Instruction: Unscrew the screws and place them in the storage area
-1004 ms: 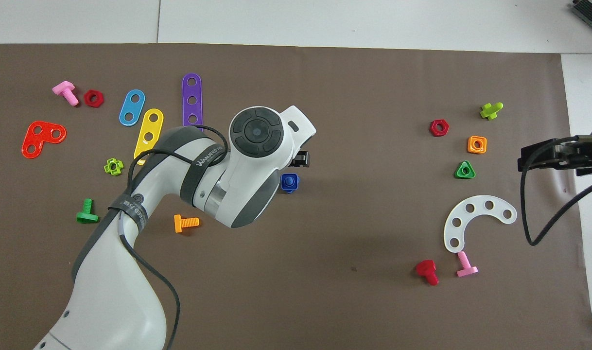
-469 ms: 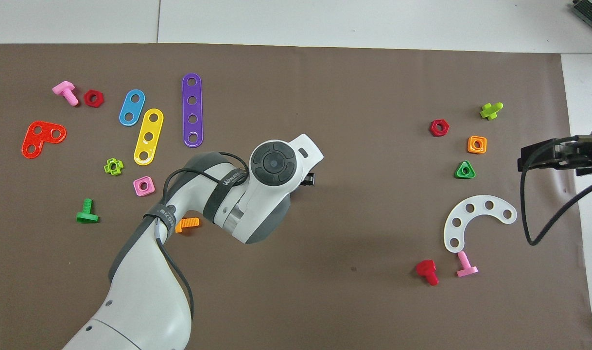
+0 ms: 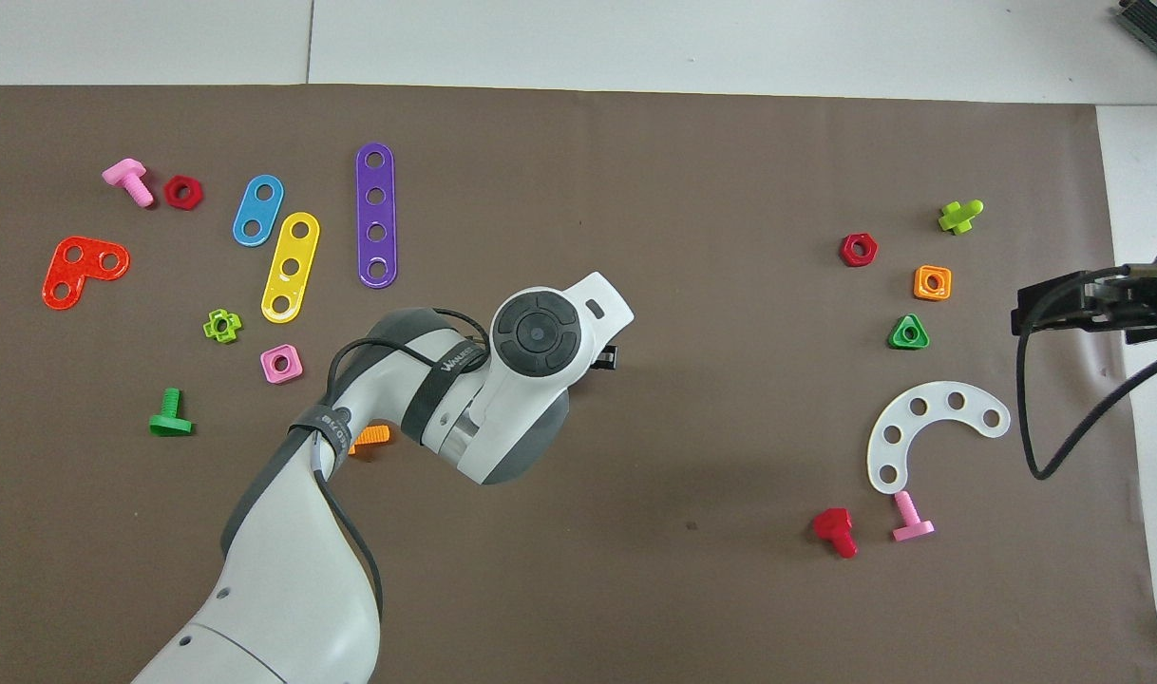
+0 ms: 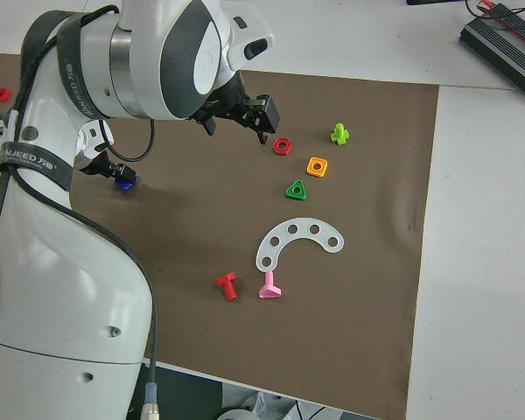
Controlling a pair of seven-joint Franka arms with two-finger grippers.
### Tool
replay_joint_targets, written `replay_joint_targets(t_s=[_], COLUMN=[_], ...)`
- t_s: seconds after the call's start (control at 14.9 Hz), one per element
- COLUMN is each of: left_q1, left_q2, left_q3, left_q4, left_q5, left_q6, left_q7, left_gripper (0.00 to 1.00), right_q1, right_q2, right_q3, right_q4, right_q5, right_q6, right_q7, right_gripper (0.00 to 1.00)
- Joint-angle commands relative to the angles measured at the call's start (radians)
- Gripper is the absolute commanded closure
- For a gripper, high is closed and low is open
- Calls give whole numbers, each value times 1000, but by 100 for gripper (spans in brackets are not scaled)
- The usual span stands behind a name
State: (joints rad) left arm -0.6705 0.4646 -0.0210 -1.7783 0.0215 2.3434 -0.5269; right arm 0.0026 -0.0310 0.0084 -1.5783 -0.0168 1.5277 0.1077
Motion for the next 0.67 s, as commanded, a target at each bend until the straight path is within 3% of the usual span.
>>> replay_joint_targets(t_s=[0.0,0.07,0.2,0.6], left_q1=[-18,-18,-20,-20], left_q2=[-17,-17,-17,-17], left_q3=[15,16,16,19], left_q4=[-27,-26,-21,28], left_q5=[12,12,12,14], left_q6=[24,24,24,-53], left_q7=[-39,-39,-44,-74], left_gripper=[46,59,73,78], right_q1=[-18,-18,-18,-18], right_q2=[-1,-1,-3,-3], right_q3=[11,11,11,11], right_q4=[-2,-2,-3,-3], right_q5=[18,18,18,18], right_q6=[-4,-4,-4,-3], right_q7=[-23,-23,-23,-23], right_gripper=[0,0,0,0])
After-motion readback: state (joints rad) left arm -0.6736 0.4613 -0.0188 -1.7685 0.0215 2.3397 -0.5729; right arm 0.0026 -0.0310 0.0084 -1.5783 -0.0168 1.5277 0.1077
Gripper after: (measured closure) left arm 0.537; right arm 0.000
